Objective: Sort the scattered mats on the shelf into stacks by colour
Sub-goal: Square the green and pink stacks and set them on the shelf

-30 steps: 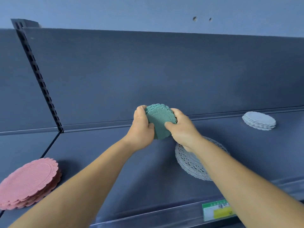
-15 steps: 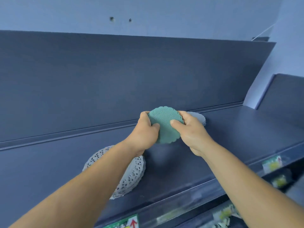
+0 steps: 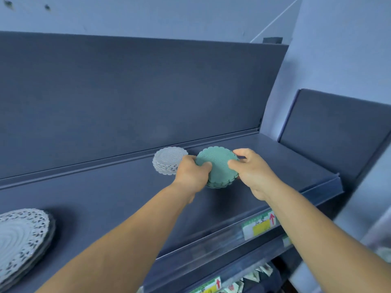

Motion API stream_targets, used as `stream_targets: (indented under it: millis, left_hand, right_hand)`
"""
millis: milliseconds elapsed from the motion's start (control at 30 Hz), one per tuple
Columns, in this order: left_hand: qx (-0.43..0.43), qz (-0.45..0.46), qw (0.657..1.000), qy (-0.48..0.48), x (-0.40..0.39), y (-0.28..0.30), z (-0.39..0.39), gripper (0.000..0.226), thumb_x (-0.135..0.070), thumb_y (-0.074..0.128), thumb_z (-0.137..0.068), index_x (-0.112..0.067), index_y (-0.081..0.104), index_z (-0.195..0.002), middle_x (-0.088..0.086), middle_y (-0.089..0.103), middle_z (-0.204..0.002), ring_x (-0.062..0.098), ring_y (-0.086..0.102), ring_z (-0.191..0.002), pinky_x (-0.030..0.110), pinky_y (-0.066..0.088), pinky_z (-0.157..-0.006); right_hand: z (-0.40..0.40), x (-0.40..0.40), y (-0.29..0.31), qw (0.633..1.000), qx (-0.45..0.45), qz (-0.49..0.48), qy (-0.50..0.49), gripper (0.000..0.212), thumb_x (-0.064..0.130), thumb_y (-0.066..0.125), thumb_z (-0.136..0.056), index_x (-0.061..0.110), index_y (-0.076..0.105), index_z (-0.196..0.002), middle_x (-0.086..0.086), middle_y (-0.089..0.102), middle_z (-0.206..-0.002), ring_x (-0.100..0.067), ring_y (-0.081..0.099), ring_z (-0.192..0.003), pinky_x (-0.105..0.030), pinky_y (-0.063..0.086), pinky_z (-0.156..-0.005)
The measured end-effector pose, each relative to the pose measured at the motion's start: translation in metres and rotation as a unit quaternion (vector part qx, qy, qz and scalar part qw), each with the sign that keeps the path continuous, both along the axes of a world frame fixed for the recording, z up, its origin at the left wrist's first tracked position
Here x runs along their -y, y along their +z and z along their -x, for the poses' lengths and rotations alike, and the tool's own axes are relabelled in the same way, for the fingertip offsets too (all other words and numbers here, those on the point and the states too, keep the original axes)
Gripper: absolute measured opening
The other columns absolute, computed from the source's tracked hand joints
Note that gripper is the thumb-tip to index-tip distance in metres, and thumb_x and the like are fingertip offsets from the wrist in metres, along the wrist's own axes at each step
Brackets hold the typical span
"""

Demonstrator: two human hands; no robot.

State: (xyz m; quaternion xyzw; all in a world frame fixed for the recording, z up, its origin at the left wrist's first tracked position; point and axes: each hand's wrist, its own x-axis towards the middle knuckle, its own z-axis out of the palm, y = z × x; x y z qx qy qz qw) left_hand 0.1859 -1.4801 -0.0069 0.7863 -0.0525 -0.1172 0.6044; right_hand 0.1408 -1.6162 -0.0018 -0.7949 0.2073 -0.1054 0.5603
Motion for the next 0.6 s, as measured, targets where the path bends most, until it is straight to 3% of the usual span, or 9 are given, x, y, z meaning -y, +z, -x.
stream_targets:
  millis: [167, 300, 367, 500, 600]
  left_hand:
    - [0.03, -0.059, 0.998, -0.008, 0.052, -0.007, -0.009, 0.03, -0.027, 0.059, -0.087, -0.011, 0.062, -0.112, 0.004, 0.067, -0.104, 0.022, 0.061, -0.091, 0.026, 0.045, -0.069]
    - [0.046, -0.114, 0.992, -0.03, 0.08, -0.009, -0.015, 0.025, -0.029, 0.058, -0.088, -0.006, 0.061, -0.097, 0.004, 0.06, -0.087, 0.022, 0.053, -0.077, 0.024, 0.037, -0.049]
    - [0.05, -0.145, 0.988, -0.036, 0.093, -0.01, -0.018, 0.024, -0.03, 0.056, -0.089, -0.006, 0.056, -0.091, 0.004, 0.055, -0.083, 0.023, 0.049, -0.075, 0.025, 0.034, -0.048]
    - [0.057, -0.187, 0.98, -0.045, 0.111, -0.012, -0.025, 0.031, -0.032, 0.052, -0.092, -0.003, 0.058, -0.104, 0.015, 0.061, -0.108, 0.024, 0.05, -0.076, 0.025, 0.035, -0.05]
    - [0.052, -0.202, 0.977, -0.049, 0.121, -0.018, -0.033, 0.025, -0.032, 0.051, -0.092, -0.007, 0.054, -0.095, 0.016, 0.061, -0.113, 0.026, 0.05, -0.079, 0.026, 0.037, -0.056]
  right_hand:
    - [0.002, 0.047, -0.005, 0.999, -0.002, 0.003, -0.038, 0.034, 0.012, 0.059, -0.087, 0.012, 0.06, -0.121, -0.003, 0.068, -0.109, -0.021, 0.064, -0.102, -0.035, 0.051, -0.094]
    - [0.0, 0.071, -0.009, 0.998, -0.007, 0.02, -0.059, 0.035, 0.014, 0.06, -0.089, 0.008, 0.061, -0.123, -0.003, 0.066, -0.105, -0.024, 0.063, -0.106, -0.034, 0.049, -0.095]
    - [-0.002, 0.08, -0.011, 0.997, -0.011, 0.029, -0.066, 0.037, 0.015, 0.059, -0.09, 0.008, 0.059, -0.126, -0.005, 0.064, -0.109, -0.024, 0.061, -0.107, -0.032, 0.046, -0.093]
    - [-0.009, 0.093, -0.014, 0.996, -0.021, 0.054, -0.071, 0.034, 0.017, 0.057, -0.092, 0.006, 0.06, -0.124, -0.012, 0.065, -0.118, -0.028, 0.06, -0.11, -0.033, 0.045, -0.094]
    - [-0.015, 0.099, -0.016, 0.994, -0.034, 0.068, -0.075, 0.031, 0.019, 0.053, -0.093, 0.002, 0.061, -0.118, -0.019, 0.064, -0.121, -0.035, 0.057, -0.115, -0.043, 0.045, -0.099]
